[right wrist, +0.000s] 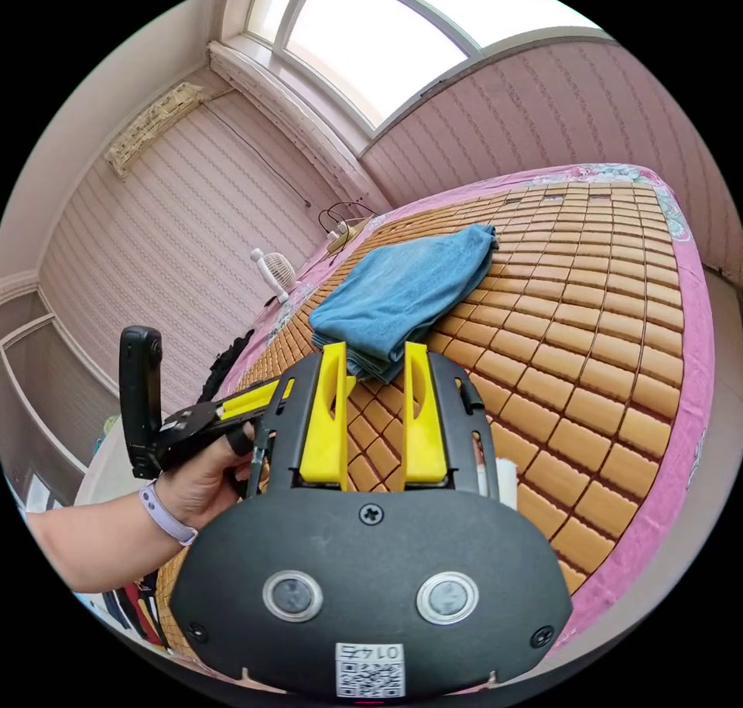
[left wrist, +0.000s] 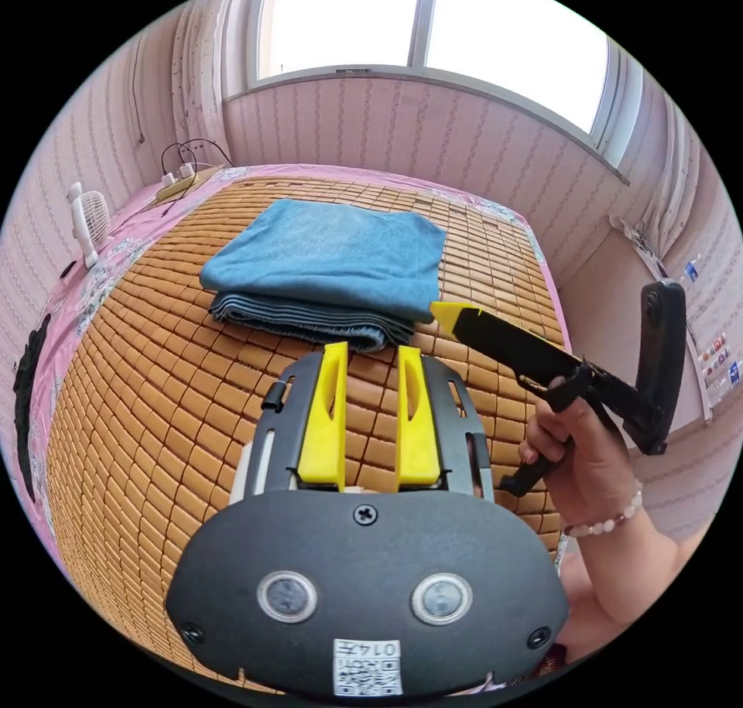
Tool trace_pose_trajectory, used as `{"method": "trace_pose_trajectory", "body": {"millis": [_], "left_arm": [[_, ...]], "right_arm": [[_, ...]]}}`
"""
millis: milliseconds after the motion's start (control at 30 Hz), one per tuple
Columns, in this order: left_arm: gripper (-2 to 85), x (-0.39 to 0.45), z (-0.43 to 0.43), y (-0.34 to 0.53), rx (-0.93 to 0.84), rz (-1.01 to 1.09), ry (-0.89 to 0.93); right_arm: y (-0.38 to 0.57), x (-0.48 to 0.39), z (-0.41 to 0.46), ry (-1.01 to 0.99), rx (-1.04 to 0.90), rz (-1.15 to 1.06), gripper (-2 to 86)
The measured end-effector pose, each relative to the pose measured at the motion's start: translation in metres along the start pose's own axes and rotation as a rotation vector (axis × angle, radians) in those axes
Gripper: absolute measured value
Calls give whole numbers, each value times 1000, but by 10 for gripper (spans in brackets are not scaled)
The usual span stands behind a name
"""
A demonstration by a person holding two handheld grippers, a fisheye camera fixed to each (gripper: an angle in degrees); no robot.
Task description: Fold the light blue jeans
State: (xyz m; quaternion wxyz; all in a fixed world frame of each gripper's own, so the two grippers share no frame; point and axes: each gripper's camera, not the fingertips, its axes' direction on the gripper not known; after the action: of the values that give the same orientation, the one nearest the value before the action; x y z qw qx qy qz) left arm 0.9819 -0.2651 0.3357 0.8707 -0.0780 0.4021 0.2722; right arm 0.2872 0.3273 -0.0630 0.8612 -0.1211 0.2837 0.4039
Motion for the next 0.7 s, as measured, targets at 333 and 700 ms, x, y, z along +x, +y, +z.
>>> {"method": "trace_pose_trajectory", "body": {"millis": [333, 700], "left_arm": [[29, 0, 37, -8, -29, 63, -11], [-2, 9, 34, 0, -46, 125, -40]], "right_arm": [[-18, 6, 7, 56, 34, -2, 98], [-28, 5, 34, -4, -95, 2, 71]]}}
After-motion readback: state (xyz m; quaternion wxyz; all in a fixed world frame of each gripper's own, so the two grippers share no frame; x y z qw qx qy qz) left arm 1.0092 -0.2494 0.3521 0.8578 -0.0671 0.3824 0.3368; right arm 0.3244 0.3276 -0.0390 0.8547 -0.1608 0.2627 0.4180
